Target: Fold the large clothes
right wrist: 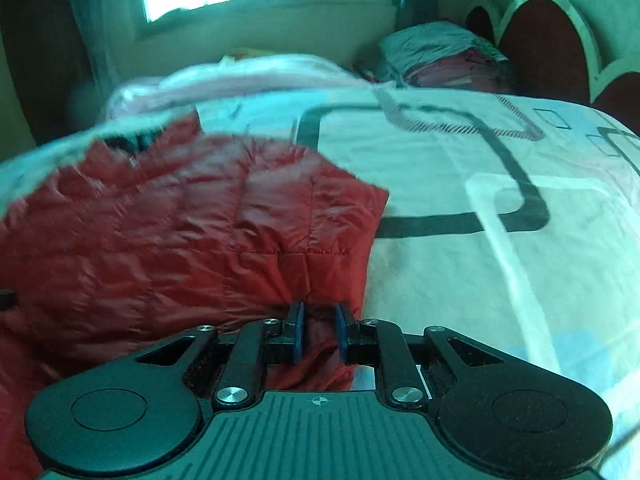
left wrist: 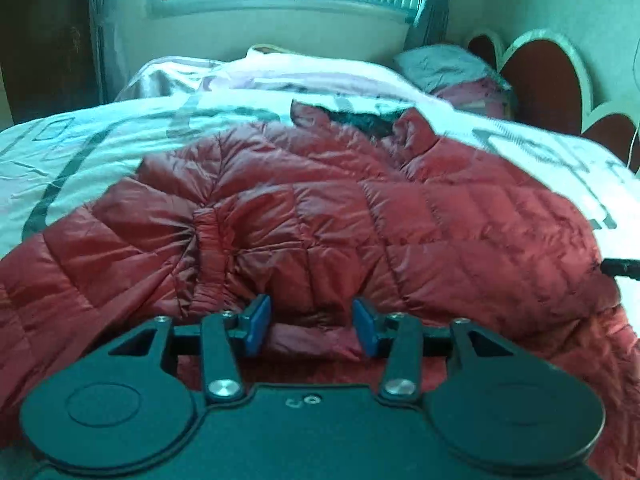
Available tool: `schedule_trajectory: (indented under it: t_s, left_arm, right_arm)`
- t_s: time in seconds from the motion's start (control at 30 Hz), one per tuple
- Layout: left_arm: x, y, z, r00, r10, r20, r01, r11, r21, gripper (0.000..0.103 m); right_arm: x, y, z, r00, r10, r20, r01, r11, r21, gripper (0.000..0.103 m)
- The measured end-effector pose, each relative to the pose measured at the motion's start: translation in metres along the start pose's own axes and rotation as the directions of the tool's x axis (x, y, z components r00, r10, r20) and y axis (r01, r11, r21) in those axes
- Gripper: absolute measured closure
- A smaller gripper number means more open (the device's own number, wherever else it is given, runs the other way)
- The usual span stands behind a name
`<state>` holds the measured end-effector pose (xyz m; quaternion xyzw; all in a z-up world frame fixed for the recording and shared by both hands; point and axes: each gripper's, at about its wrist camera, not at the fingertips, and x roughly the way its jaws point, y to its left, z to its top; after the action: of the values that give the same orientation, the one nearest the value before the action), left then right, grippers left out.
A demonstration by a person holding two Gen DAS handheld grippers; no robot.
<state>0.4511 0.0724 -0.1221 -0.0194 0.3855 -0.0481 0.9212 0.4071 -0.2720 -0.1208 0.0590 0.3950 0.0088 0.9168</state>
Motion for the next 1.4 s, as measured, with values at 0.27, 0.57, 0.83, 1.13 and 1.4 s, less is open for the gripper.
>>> schedule_trajectory:
  t_s: [0.27,0.57,0.83,1.13,1.4]
  left_arm:
    - [0.007,0.006,-0.007,1.000,-0.003,-0.019,0.002,1.000,-0.022,0.055]
    - [-0.034,0.028,-0.020,0.995,0.089,0.047,-0.086,0.995,-0.059,0.017]
    - [-0.067,0.077,-0.044,0.986,0.166,0.022,-0.160,0.973,-0.164,0.020]
    - [-0.117,0.143,-0.085,0.967,0.253,0.010,-0.228,0.889,-0.397,0.029]
    - [-0.183,0.203,-0.155,0.936,0.336,0.107,-0.174,0.706,-0.687,0.032]
  right_arm:
    - [0.008,0.008,-0.016,0.998,-0.018,-0.056,0.017,1.000,-0.020,0.087]
    - [-0.034,0.012,-0.026,0.996,-0.090,-0.002,0.090,0.995,0.053,0.057]
    - [-0.047,0.033,-0.022,0.998,-0.040,0.048,0.039,0.999,0.018,0.046]
    - [-0.025,0.080,-0.010,0.999,0.045,0.009,-0.044,0.998,-0.047,0.052]
    - [-0.013,0.127,-0.012,0.991,0.131,-0.018,-0.132,0.985,-0.114,0.052]
